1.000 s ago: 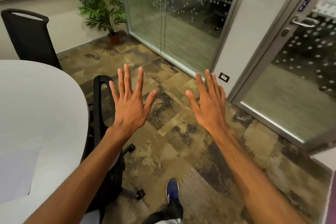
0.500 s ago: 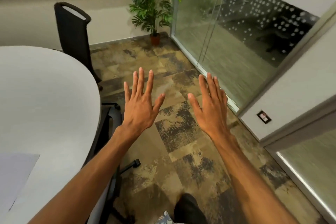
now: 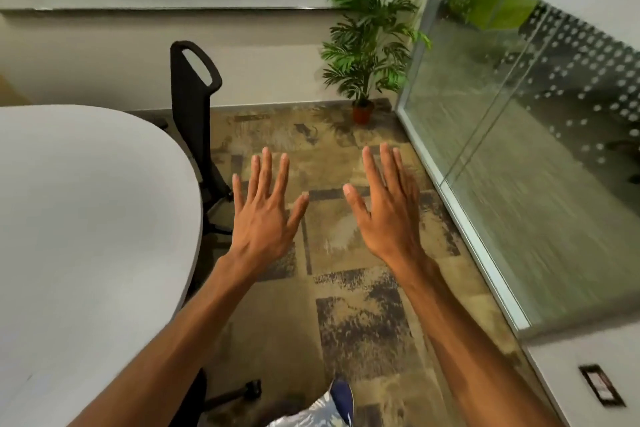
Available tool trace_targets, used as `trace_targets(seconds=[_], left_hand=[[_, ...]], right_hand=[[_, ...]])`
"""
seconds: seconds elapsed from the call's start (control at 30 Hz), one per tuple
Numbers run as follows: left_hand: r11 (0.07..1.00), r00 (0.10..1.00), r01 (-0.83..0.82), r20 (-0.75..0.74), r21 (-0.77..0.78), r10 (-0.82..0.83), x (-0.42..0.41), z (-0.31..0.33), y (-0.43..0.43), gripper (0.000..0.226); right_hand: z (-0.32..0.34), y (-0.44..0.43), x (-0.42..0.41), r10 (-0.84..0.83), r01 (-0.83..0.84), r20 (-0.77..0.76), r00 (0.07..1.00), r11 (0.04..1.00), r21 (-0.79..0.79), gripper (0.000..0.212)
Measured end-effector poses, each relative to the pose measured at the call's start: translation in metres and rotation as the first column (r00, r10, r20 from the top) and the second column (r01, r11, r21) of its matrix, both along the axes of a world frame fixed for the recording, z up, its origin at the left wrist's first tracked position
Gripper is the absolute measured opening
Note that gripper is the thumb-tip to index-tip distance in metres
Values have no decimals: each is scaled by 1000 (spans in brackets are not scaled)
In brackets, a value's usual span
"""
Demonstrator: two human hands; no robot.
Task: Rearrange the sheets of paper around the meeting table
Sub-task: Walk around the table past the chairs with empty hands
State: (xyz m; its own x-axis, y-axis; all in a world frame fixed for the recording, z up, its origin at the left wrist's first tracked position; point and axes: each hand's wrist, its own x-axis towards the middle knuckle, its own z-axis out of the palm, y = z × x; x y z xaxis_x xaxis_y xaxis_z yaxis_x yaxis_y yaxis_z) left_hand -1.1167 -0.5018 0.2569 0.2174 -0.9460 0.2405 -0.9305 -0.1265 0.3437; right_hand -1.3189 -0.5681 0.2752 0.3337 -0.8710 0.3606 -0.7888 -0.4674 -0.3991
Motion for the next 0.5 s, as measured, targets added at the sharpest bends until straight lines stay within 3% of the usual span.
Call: trace_targets(seconds=[0.27,0.5], left_hand=[[983,981,-185,59,12,184,58,22,-129,75],[961,959,-272,61,-58,275,158,21,-262,72]], right_hand=[[10,-158,69,124,-125,-23,992,992,-23,68],[11,-308,172,212,-213,-31,977,976,-53,69]])
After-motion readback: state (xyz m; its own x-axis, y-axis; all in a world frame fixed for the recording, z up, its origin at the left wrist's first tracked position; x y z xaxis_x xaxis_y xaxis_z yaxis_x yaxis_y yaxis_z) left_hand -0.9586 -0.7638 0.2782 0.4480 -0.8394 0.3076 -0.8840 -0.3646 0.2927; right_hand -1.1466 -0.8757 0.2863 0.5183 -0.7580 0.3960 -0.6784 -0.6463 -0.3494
